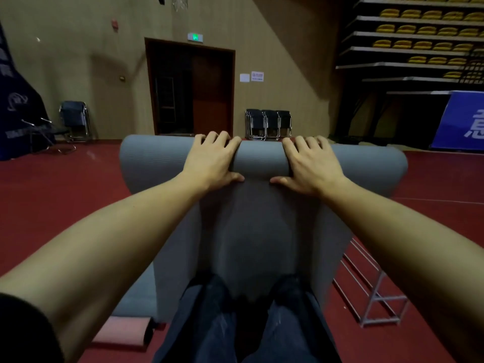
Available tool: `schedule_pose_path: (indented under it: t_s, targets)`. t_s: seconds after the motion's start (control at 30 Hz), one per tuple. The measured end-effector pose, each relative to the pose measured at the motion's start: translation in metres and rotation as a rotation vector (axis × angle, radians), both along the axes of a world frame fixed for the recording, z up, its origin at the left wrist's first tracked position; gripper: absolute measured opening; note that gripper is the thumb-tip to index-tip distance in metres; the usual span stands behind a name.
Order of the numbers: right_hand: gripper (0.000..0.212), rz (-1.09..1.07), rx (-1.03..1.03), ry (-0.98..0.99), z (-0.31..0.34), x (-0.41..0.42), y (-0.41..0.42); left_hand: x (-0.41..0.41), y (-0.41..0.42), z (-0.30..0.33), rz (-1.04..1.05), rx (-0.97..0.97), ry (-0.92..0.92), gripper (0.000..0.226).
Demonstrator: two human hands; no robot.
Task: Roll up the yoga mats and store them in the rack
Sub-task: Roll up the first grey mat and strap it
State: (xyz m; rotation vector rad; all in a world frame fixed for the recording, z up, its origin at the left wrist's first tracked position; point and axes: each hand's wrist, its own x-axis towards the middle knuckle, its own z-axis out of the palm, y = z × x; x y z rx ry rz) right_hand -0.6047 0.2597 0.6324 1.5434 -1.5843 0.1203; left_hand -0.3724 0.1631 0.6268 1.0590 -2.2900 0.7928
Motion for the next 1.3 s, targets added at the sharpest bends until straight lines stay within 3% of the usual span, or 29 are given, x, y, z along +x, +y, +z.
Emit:
schedule_pose_path:
  t_s: [0.13,0.3,0.47,0.63,0.7,0.87,0.97,1.13,1.3]
  targets:
    - [0.102,0.047,-0.09,0.007,0.026,0.005,0.004,0.009,0.005,0.027,0.006,-0.063,0.049,0.098]
    - [0.107,0.068,0.061,0.033,0.039,0.01,0.014,0.027,0.014,0.035,0.005,0.019,-0.051,0.102]
    - [0.097,0.085,0.362,-0.061,0.026,0.016,0.028,0.035,0.029,0.029,0.006,0.32,-0.212,0.111]
    - [0.091,0.068,0.777,-0.299,-0.002,0.024,0.045,0.04,0.041,0.006,-0.072,0.82,-0.33,0.084]
    - [0.091,0.109,0.877,-0.374,-0.024,0.026,0.051,0.042,0.047,-0.012,-0.079,0.961,-0.354,0.075]
    - [0.062,0.131,1.186,-0.691,-0.083,0.026,0.069,0.045,0.059,-0.077,-0.047,1.264,-0.435,0.069]
    - [0.072,0.076,1.339,-0.802,-0.118,0.029,0.078,0.044,0.066,-0.116,-0.025,1.436,-0.438,0.076]
    - [0.096,0.005,1.421,-0.83,-0.165,0.041,0.091,0.037,0.082,-0.16,0.047,1.542,-0.511,0.096]
    - [0.092,-0.092,1.426,-0.961,-0.179,0.035,0.084,0.05,0.078,-0.179,0.08,1.567,-0.411,0.103]
